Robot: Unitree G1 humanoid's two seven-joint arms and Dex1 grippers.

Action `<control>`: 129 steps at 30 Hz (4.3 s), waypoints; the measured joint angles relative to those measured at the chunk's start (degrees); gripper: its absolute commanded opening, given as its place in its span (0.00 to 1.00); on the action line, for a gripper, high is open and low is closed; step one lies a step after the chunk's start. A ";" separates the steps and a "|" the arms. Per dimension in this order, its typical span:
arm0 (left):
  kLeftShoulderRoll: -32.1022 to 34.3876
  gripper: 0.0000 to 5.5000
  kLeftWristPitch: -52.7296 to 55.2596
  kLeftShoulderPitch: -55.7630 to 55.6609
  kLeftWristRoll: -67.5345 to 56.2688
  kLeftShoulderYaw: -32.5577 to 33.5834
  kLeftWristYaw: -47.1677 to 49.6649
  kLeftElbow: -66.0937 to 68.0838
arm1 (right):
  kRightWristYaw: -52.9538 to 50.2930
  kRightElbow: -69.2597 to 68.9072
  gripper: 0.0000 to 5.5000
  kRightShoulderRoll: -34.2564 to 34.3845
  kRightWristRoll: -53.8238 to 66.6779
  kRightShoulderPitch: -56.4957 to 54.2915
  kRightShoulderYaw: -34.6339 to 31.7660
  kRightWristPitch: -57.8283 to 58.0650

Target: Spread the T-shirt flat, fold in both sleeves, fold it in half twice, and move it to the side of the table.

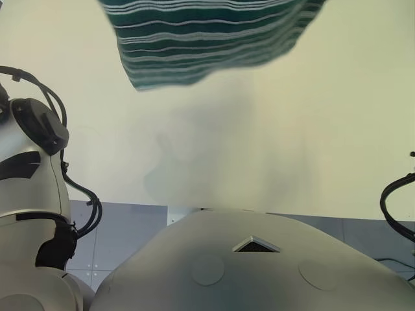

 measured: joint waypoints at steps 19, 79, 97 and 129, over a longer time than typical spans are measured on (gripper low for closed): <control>-15.46 0.00 -23.43 13.94 33.66 -31.73 0.22 55.47 | 2.95 50.14 0.00 15.18 -48.11 17.30 39.55 -23.36; 6.30 0.53 2.40 48.02 15.20 -14.21 -10.28 8.09 | 24.15 14.67 0.38 -1.64 -43.30 50.53 27.49 -19.49; -10.13 0.01 9.17 50.95 15.30 -9.67 4.67 26.68 | 12.21 24.71 0.38 12.70 -50.01 50.59 25.79 -22.21; -9.85 0.22 1.96 49.63 19.91 -8.17 5.75 17.95 | -4.93 23.86 0.00 23.79 -50.23 52.09 18.40 -16.76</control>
